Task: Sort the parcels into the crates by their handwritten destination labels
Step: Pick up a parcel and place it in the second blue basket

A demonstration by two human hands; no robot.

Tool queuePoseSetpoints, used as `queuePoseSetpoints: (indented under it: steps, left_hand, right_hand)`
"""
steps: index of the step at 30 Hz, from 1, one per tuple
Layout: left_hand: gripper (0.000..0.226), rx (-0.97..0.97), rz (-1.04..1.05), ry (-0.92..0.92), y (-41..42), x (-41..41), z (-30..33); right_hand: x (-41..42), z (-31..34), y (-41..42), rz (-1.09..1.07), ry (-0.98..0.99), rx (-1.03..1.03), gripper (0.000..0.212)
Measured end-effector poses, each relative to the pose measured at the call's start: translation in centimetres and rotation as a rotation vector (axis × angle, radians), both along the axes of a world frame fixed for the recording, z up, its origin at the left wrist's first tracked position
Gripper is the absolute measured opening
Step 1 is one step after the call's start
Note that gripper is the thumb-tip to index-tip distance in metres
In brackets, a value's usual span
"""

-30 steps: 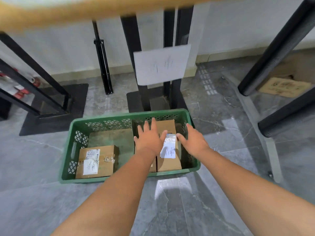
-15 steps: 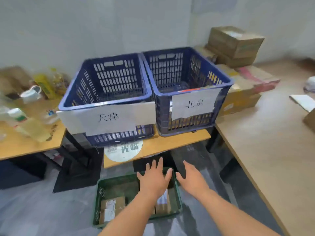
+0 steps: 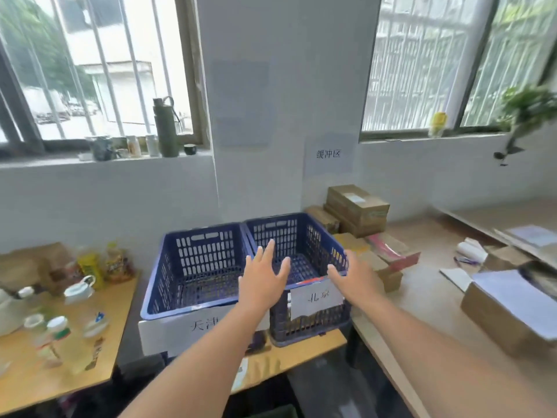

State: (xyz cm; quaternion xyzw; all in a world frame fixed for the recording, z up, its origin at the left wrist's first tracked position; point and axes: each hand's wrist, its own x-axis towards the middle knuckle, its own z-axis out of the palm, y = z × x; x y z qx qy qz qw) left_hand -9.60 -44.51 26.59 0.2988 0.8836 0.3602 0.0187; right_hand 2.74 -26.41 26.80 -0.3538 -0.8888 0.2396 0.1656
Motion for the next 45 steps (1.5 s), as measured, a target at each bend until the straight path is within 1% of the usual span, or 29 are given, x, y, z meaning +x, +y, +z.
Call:
queuePoseSetpoints:
  steps: [3, 5, 8, 11, 16, 22, 27, 33, 38, 41, 45]
  left_hand:
    - [0.069, 0.108, -0.034, -0.048, 1.3, -0.6, 1.5]
    - [0.069, 0.166, -0.066, -0.094, 2.9, -0.7, 2.0]
    - [0.068, 0.203, -0.109, -0.182, 6.3, 0.0, 2.3]
    - [0.066, 0.247, -0.127, -0.286, 10.5, 1.0, 2.6]
    - [0.063, 0.278, -0.118, -0.367, 18.9, 1.1, 2.0]
    - [0.061, 0.277, -0.055, -0.405, 30.2, -0.3, 0.9]
    - [0.060, 0.272, -0.023, -0.451, 37.4, -1.7, 0.5]
    - [0.057, 0.267, 0.008, -0.479, 43.2, -5.3, -0.5]
    - [0.056, 0.254, 0.022, -0.505, 48.1, -9.5, -2.3]
    - [0.055, 0.252, 0.022, -0.525, 51.7, -12.5, -3.6]
    - [0.054, 0.266, 0.041, -0.610, 56.8, -17.3, -5.7]
  right_hand:
    - [0.2, 2.3, 0.1, -0.056, 0.071, 0.035, 0.061]
    - [0.6, 3.1, 0.9, -0.091, 0.105, 0.039, 0.063]
    - [1.3, 3.3, 3.2, -0.135, 0.153, 0.023, 0.066]
    - [2.0, 3.3, 6.5, -0.184, 0.156, -0.006, 0.064]
    - [2.0, 2.1, 14.7, -0.219, 0.212, -0.066, 0.053]
    - [1.0, 0.7, 26.2, -0.209, 0.224, -0.119, 0.054]
    - [-0.2, 0.4, 33.3, -0.183, 0.194, -0.213, 0.059]
    - [-3.8, -1.1, 39.4, -0.153, 0.170, -0.304, 0.073]
    - [-7.7, -3.0, 44.3, -0.139, 0.170, -0.331, 0.059]
    - [-10.7, -4.4, 47.7, -0.145, 0.156, -0.354, 0.056]
    - [-15.5, -5.7, 53.1, -0.190, 0.168, -0.411, 0.053]
